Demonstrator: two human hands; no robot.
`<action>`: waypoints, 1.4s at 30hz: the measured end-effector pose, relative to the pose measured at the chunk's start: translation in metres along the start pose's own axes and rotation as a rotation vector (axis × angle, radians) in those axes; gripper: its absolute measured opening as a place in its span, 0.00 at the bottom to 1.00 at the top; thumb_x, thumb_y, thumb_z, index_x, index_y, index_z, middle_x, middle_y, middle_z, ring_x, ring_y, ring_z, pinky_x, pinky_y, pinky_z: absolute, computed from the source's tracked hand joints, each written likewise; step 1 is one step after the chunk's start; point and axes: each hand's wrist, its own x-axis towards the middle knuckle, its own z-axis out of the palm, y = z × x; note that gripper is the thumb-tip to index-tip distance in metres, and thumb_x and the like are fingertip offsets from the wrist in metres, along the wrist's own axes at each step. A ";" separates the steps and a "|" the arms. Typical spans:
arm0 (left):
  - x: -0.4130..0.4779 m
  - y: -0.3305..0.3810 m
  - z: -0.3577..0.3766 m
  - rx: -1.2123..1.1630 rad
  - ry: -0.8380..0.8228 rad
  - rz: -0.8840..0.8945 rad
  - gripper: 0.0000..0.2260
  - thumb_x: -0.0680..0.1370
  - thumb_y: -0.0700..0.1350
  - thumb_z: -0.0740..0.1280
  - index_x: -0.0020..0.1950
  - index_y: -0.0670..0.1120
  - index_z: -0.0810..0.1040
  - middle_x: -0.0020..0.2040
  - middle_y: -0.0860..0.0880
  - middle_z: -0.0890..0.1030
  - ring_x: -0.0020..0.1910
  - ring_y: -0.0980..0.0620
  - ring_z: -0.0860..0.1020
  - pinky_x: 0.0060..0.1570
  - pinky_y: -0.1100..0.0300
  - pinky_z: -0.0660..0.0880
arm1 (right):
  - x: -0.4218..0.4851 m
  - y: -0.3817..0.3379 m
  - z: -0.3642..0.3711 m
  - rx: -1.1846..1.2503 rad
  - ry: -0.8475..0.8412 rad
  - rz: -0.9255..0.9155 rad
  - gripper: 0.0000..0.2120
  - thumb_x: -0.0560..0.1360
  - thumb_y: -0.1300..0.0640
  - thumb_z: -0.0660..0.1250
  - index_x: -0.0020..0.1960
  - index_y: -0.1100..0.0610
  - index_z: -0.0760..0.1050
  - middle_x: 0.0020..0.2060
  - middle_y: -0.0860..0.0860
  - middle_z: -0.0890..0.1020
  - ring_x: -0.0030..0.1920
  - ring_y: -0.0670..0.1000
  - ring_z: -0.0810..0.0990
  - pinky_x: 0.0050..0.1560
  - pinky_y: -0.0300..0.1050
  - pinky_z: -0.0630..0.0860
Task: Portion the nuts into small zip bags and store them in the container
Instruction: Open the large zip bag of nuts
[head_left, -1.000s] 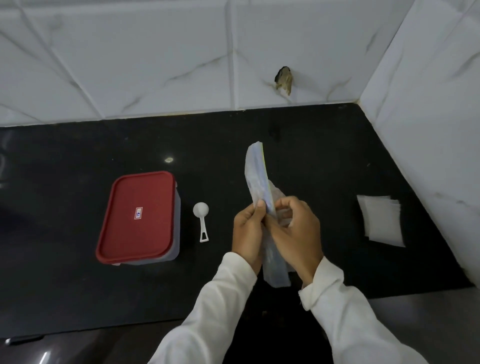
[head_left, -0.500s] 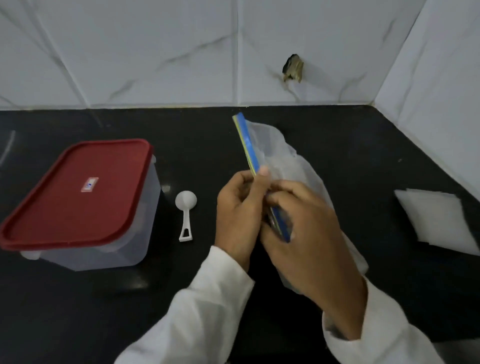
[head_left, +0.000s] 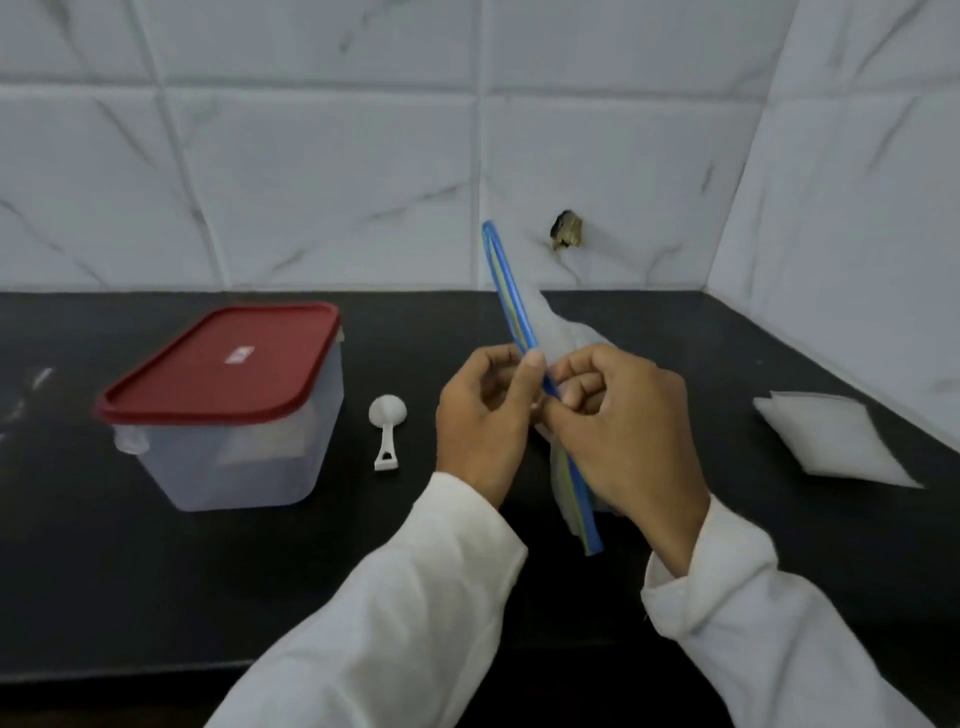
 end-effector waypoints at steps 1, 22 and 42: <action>0.001 0.000 -0.001 0.014 0.010 0.013 0.08 0.75 0.47 0.72 0.48 0.43 0.80 0.41 0.41 0.83 0.39 0.49 0.81 0.42 0.53 0.79 | 0.002 -0.003 0.000 0.001 -0.028 0.022 0.06 0.67 0.59 0.77 0.40 0.54 0.80 0.28 0.47 0.79 0.28 0.41 0.77 0.32 0.29 0.72; 0.034 0.007 -0.031 -1.074 -0.102 -0.524 0.04 0.71 0.36 0.67 0.45 0.41 0.75 0.36 0.49 0.66 0.30 0.54 0.68 0.36 0.63 0.70 | 0.042 -0.001 -0.056 1.515 -0.045 0.856 0.16 0.69 0.74 0.47 0.44 0.63 0.70 0.27 0.53 0.69 0.23 0.46 0.66 0.37 0.36 0.68; 0.044 0.031 -0.024 -0.673 -0.355 -0.715 0.17 0.77 0.37 0.55 0.45 0.34 0.83 0.46 0.38 0.83 0.42 0.40 0.83 0.54 0.46 0.78 | 0.045 -0.004 -0.034 1.103 -0.272 0.811 0.25 0.78 0.63 0.50 0.28 0.62 0.76 0.23 0.56 0.76 0.19 0.52 0.76 0.23 0.42 0.76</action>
